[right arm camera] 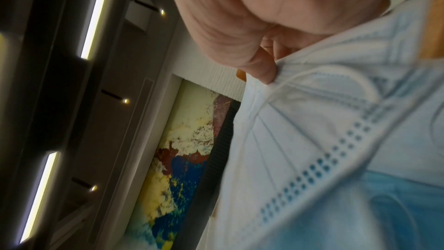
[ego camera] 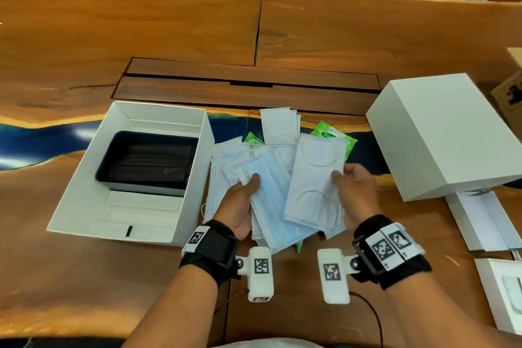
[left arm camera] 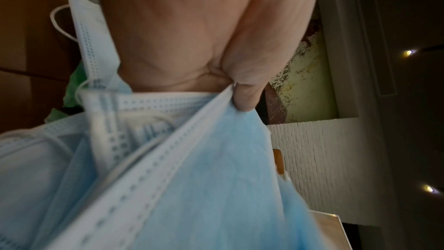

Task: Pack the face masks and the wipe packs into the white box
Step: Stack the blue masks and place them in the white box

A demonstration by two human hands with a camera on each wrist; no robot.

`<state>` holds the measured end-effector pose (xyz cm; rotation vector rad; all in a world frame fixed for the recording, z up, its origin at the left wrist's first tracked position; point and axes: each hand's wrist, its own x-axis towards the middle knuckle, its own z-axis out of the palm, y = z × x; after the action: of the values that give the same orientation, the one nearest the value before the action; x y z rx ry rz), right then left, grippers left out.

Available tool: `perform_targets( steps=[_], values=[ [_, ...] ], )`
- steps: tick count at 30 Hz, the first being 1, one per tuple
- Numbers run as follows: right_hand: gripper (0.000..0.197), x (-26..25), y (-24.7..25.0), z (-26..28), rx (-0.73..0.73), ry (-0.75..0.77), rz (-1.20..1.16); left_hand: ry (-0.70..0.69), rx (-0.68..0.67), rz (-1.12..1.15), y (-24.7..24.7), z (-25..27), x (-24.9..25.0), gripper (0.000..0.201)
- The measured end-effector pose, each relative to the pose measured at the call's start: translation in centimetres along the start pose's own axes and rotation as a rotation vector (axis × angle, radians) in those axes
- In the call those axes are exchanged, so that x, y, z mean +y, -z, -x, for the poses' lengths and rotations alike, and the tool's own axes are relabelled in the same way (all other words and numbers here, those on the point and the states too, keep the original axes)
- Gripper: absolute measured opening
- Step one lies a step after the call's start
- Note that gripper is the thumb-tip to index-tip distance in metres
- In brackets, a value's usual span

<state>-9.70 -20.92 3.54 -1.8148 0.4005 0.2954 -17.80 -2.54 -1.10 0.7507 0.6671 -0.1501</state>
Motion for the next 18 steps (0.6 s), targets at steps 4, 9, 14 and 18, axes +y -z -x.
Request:
perform_targets(
  steps=[4, 9, 14, 18],
  values=[
    [0.011, -1.9, 2.0, -0.2, -0.060, 0.016, -0.107, -0.028, 0.052, -0.014, 0.8, -0.4, 0.5, 0.024],
    [0.010, -3.8, 1.2, 1.6, -0.344, -0.031, -0.266, -0.043, 0.053, -0.062, 0.5, -0.7, 0.4, 0.025],
    [0.009, -0.4, -3.2, 2.1, -0.276, 0.195, 0.275, -0.091, -0.011, -0.111, -0.6, -0.3, 0.1, 0.034],
    [0.026, 1.2, -4.2, 2.4, -0.361, 0.147, 0.334, -0.079, -0.007, -0.124, -0.9, 0.0, 0.0, 0.038]
  ],
)
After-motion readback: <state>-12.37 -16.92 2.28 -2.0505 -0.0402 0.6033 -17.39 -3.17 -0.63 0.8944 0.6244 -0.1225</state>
